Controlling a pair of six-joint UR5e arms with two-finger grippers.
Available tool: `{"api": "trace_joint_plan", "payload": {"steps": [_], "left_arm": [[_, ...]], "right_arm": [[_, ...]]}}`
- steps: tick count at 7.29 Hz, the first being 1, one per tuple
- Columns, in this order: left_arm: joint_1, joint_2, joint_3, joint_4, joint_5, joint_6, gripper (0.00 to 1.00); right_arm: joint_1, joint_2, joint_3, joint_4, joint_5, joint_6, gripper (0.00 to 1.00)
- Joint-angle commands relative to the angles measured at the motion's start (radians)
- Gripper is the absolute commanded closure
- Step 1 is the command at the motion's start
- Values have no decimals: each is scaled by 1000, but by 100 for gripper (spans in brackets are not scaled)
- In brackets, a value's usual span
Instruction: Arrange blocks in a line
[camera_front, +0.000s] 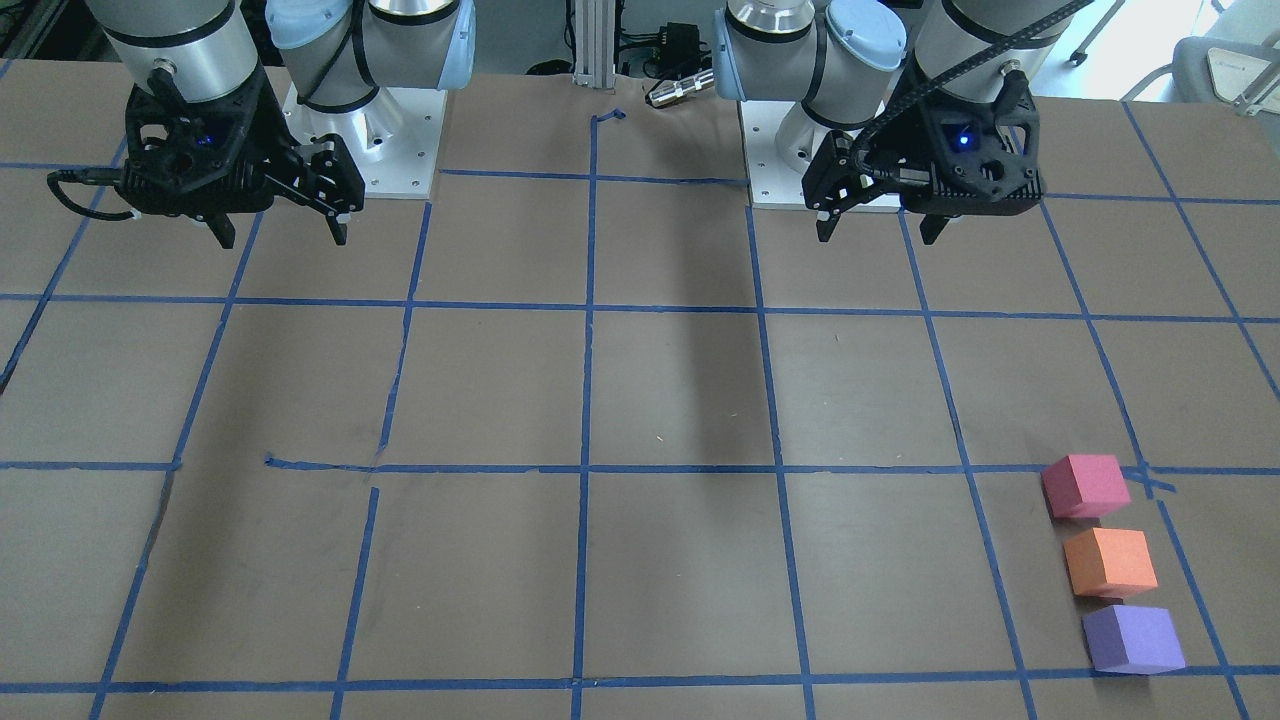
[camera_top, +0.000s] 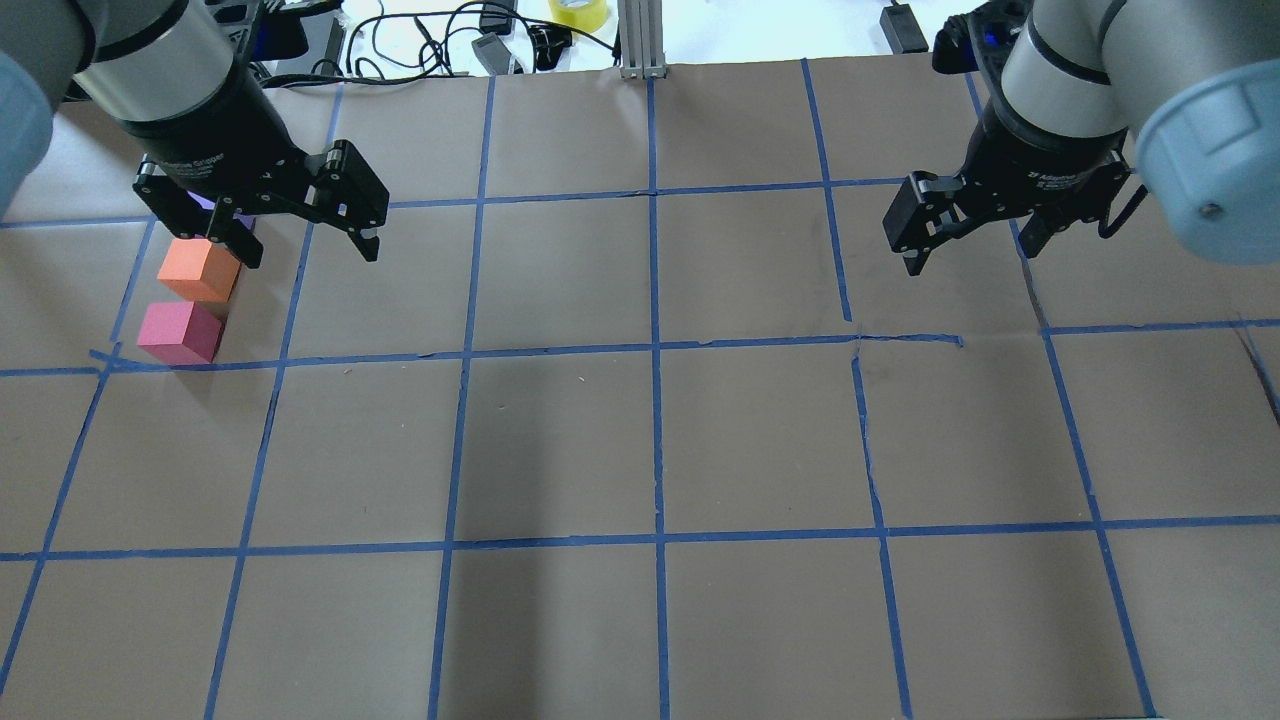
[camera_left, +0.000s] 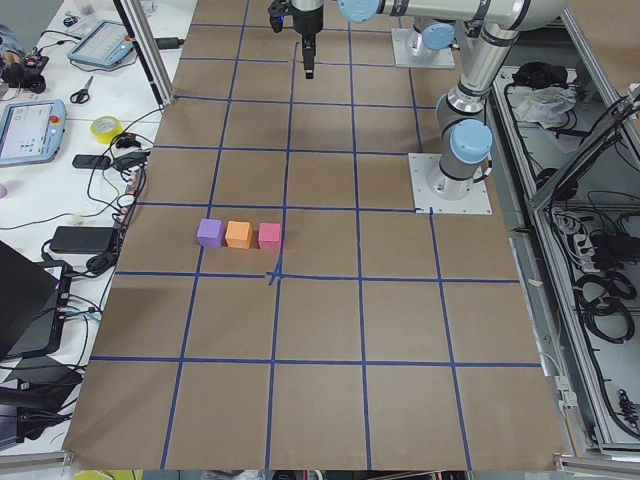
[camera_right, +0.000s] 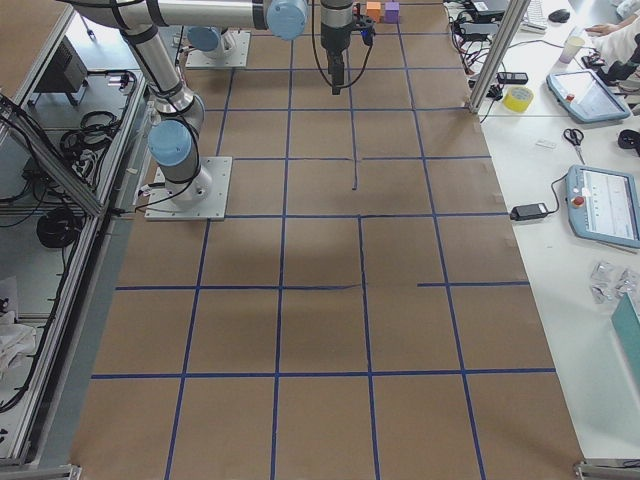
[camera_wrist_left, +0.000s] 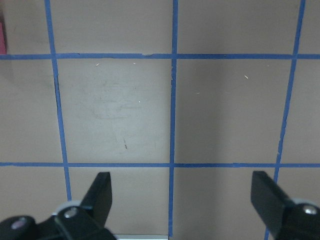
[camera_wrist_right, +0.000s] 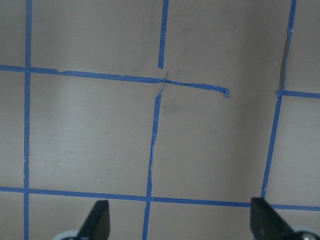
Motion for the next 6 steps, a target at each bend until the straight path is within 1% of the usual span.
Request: {"api": "trace_joint_plan", "payload": {"steps": [1,2,6], "left_arm": [[-47,-9,-4,20,8,-8,0],[-48,-11,1,24,8,-11,0],[-47,-12,-4,55,5,2,0]], "right_arm": [[1,-21,-1,20,63,0,0],[1,-24,-1,31,77,0,0],[1,-18,2,37,65,-3,0]]}}
